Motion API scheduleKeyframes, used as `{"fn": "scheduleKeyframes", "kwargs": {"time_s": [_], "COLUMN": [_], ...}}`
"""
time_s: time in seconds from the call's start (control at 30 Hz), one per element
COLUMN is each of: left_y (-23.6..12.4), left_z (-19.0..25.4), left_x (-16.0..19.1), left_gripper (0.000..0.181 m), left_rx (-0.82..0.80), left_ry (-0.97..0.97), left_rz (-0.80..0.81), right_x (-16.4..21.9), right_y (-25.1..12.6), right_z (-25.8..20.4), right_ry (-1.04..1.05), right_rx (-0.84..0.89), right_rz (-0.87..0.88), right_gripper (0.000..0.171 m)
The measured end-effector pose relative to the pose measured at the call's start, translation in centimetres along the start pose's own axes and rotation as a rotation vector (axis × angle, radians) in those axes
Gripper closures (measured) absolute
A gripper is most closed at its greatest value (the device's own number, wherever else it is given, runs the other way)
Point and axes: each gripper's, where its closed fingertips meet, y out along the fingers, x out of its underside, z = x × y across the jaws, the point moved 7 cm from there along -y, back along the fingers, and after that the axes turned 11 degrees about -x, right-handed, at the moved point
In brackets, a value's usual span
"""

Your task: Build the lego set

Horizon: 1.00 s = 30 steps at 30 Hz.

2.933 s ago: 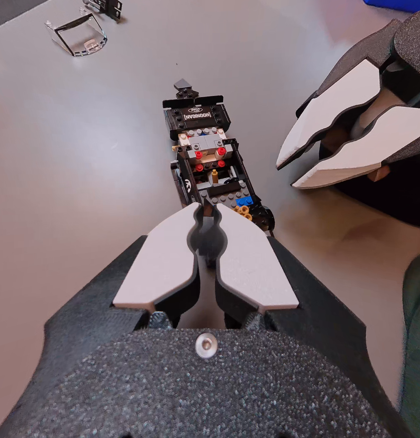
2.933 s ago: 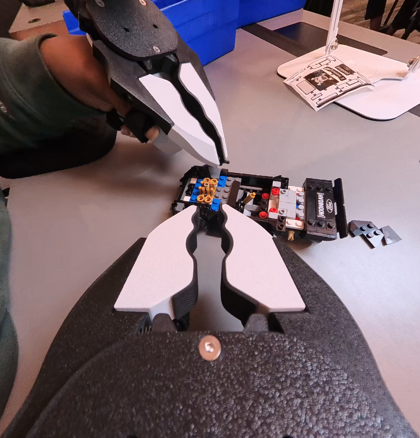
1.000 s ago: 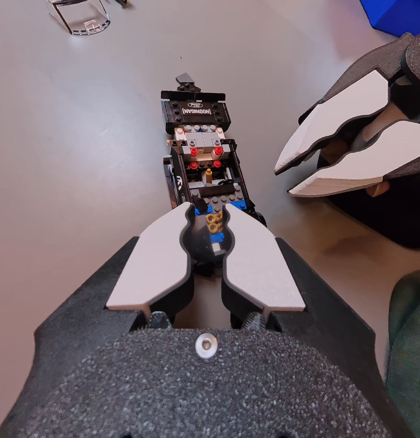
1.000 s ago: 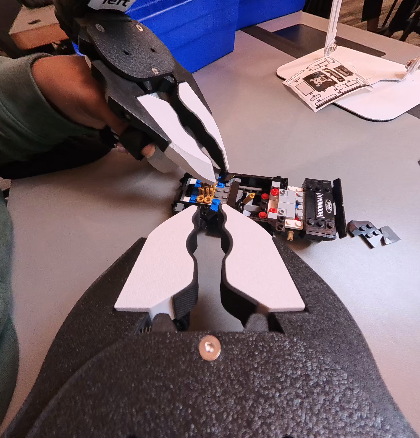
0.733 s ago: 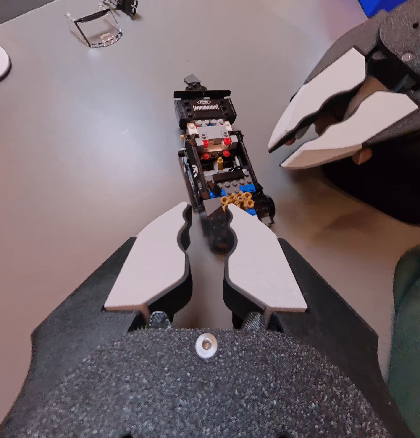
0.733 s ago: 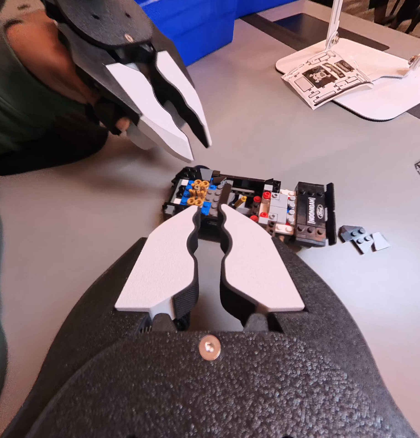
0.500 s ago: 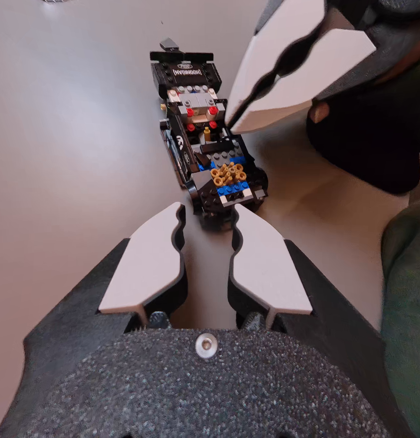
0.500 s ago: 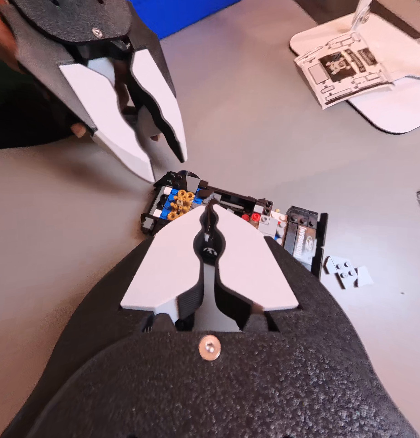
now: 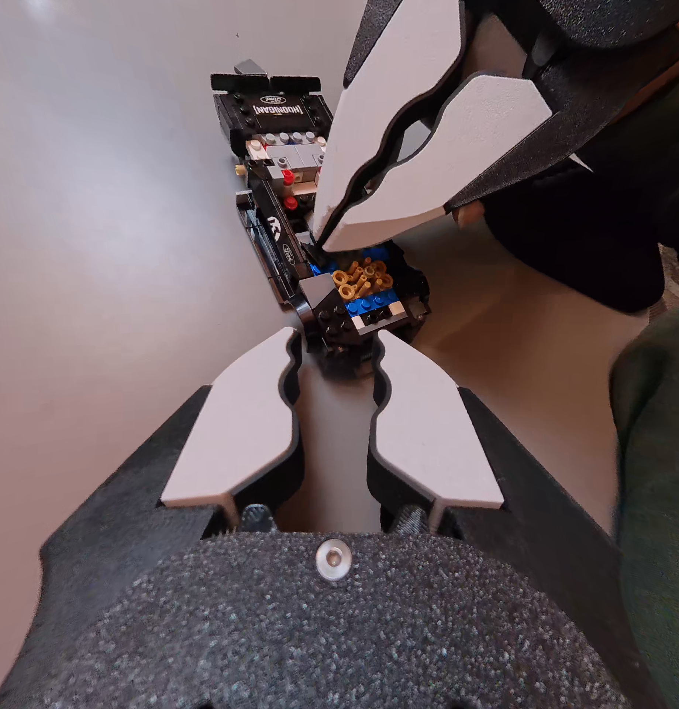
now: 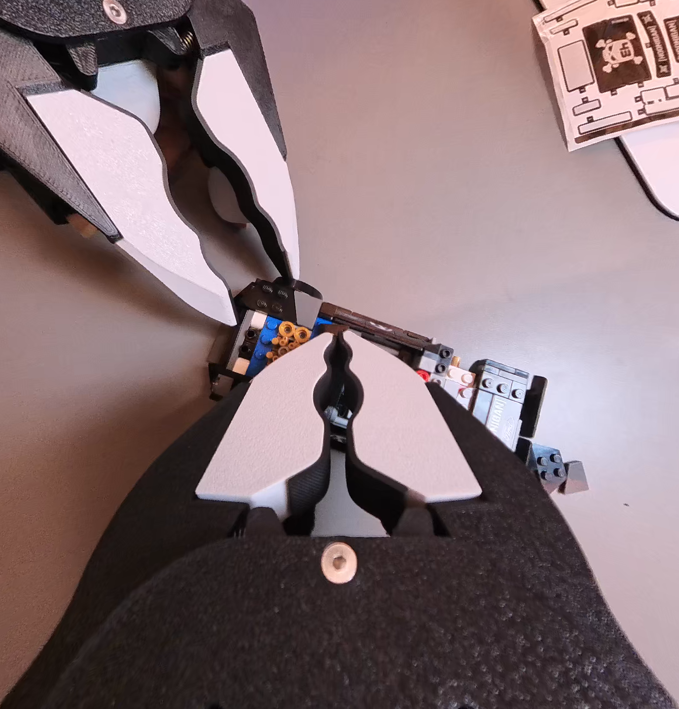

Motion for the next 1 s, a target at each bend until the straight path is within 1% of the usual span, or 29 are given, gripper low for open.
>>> {"fn": "scheduleKeyframes", "kwargs": {"time_s": [0.3, 0.53, 0.63, 0.77, 1.0], "left_y": [0.0, 0.0, 0.1, 0.1, 0.2], "left_z": [0.1, 0.1, 0.2, 0.2, 0.3], "left_x": [0.0, 0.0, 0.0, 0.0, 0.1], "left_gripper": [0.146, 0.146, 0.147, 0.147, 0.147], "left_rx": [0.007, 0.004, 0.006, 0.005, 0.010], "left_ry": [-0.001, 0.007, 0.008, 0.011, 0.014], "left_rz": [-0.001, 0.000, 0.002, 0.004, 0.010], "right_x": [-0.2, -0.3, -0.8, -0.9, -1.4], "right_y": [0.4, -0.1, 0.0, 0.6, 0.7], "right_z": [-0.2, 0.1, 0.0, 0.1, 0.2], "right_ry": [-0.001, 0.010, 0.007, 0.006, 0.006], "right_rx": [-0.020, -0.026, -0.060, -0.080, -0.107], "right_rz": [-0.018, -0.008, -0.014, -0.081, -0.127], "right_gripper": [0.171, 0.171, 0.171, 0.171, 0.171]}}
